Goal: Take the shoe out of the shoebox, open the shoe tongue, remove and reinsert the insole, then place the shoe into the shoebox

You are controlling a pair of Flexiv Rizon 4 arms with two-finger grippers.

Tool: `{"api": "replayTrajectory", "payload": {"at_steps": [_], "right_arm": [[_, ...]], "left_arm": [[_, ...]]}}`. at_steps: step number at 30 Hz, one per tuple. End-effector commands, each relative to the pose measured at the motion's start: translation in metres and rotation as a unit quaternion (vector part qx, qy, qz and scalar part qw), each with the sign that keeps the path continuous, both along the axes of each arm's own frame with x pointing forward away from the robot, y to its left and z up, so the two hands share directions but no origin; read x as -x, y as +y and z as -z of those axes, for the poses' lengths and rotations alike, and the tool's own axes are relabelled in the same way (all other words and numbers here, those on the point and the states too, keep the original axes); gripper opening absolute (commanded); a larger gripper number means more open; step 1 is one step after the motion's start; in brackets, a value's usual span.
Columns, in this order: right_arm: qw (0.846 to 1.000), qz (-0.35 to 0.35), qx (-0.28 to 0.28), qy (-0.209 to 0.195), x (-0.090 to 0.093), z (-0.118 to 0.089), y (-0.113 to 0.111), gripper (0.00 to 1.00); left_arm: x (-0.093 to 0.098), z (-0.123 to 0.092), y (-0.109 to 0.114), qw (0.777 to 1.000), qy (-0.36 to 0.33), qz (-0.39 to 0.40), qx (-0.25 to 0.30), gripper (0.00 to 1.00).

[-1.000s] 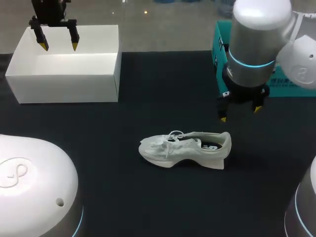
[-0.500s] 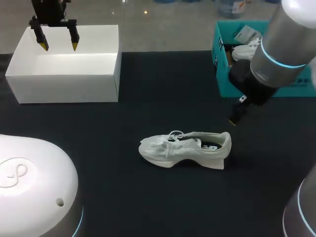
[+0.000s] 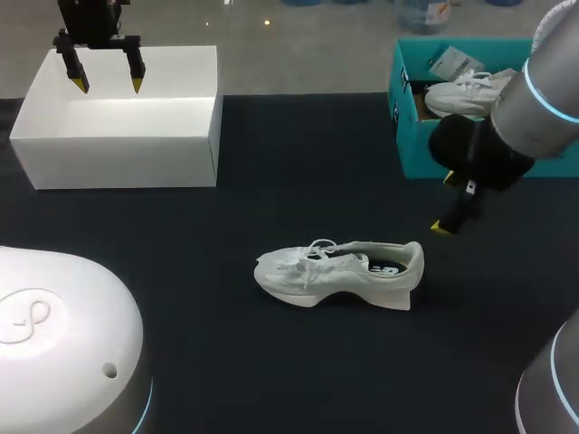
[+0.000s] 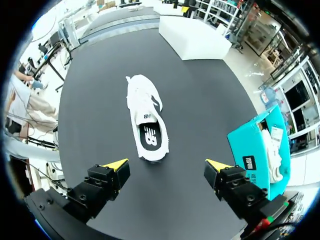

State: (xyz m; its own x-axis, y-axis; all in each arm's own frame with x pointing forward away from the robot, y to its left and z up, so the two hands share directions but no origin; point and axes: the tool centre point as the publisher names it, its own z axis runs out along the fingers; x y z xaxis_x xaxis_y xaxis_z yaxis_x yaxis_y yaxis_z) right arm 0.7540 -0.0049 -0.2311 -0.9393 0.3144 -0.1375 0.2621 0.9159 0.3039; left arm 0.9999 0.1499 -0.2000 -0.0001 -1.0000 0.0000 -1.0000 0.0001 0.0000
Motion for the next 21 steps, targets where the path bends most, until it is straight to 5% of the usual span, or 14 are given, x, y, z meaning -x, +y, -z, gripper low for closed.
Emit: {"api": "replayTrajectory", "payload": {"at_steps": [1,8,21], "right_arm": [[0.921,-0.345,-0.096,-0.154,-0.003,0.015,-0.004,1.0],[0.912,-0.338,-0.138,-0.185,-0.003,0.041,-0.005,1.0],[0.929,-0.308,-0.163,-0.121,-0.002,0.078,-0.024,1.0]], "left_arm": [[0.0,0.0,0.0,1.0,0.0,0.0,0.0,1.0],[0.0,0.0,0.0,1.0,0.0,0.0,0.0,1.0],[0.0,0.0,0.0,1.0,0.0,0.0,0.0,1.0]]}}
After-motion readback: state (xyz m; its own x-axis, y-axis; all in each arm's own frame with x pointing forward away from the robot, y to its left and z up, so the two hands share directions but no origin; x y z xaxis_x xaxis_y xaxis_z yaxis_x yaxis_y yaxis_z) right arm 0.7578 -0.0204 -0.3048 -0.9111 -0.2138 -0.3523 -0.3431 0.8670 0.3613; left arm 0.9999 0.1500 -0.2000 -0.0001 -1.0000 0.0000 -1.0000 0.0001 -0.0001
